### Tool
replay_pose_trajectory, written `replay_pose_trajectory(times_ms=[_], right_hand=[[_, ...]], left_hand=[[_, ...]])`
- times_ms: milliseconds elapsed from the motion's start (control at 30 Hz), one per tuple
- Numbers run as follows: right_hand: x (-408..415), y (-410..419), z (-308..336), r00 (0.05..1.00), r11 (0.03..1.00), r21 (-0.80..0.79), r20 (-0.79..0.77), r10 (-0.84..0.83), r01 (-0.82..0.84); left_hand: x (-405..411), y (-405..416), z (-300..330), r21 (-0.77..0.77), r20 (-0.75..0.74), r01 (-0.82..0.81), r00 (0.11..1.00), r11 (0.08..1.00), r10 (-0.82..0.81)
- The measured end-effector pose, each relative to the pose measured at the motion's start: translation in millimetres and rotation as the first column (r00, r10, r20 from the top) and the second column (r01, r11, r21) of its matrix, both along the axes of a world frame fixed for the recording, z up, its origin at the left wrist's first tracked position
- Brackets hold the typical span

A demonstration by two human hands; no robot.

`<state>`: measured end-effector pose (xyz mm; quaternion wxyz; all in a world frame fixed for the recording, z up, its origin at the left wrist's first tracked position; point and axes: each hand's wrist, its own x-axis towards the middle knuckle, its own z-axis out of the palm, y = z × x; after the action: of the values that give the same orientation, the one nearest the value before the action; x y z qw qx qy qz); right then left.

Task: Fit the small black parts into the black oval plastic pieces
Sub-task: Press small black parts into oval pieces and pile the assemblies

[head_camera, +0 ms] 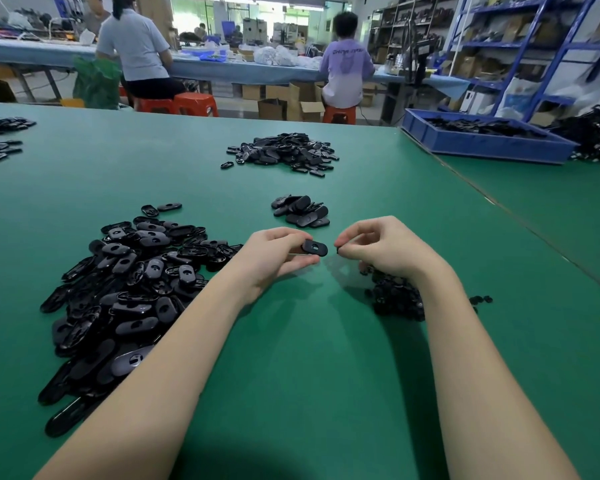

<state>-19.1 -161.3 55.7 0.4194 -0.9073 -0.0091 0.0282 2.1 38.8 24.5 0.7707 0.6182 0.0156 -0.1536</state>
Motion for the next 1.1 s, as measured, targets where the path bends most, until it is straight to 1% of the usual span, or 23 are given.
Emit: replay_pose_trajectory(times_ms=[67,233,500,667,833,1100], right_hand=[[-0.2,2.5,-0.3,0.998,0.997,0.071,0.055,0.002,-0.006],[-1.6,11.4,-3.6,0.997,0.989,0.148,0.081,0.001,-0.014],[-0.5,15.9,-6.9,0.995,0.977,0.207,0.084,-0.061,0.043],[0.5,16.3,-7.1,0.995,0.969,0.234,0.044,-0.089,0.077],[2.0,18.7,-5.1,0.991,0.961,0.245,0.000,-0.133,0.129],[3.5,19.8,-5.0,0.988,0.966,0.211,0.003,-0.155,0.151]], left_hand=[[-0.3,-0.2,0.2,-0.008,0.001,-0.002,1.000,1.000,0.002],[-0.7,0.2,-0.1,-0.035,0.012,-0.001,1.000,0.999,0.001],[-0.6,0.5,-1.0,-0.074,0.008,0.008,1.000,0.997,-0.007],[-0.8,1.1,-1.6,-0.099,0.014,0.016,1.000,0.995,-0.014],[-0.7,1.7,-1.3,-0.060,0.047,0.031,0.999,0.998,-0.028],[-2.4,4.2,-0.8,0.087,0.095,0.054,0.993,0.995,-0.062]])
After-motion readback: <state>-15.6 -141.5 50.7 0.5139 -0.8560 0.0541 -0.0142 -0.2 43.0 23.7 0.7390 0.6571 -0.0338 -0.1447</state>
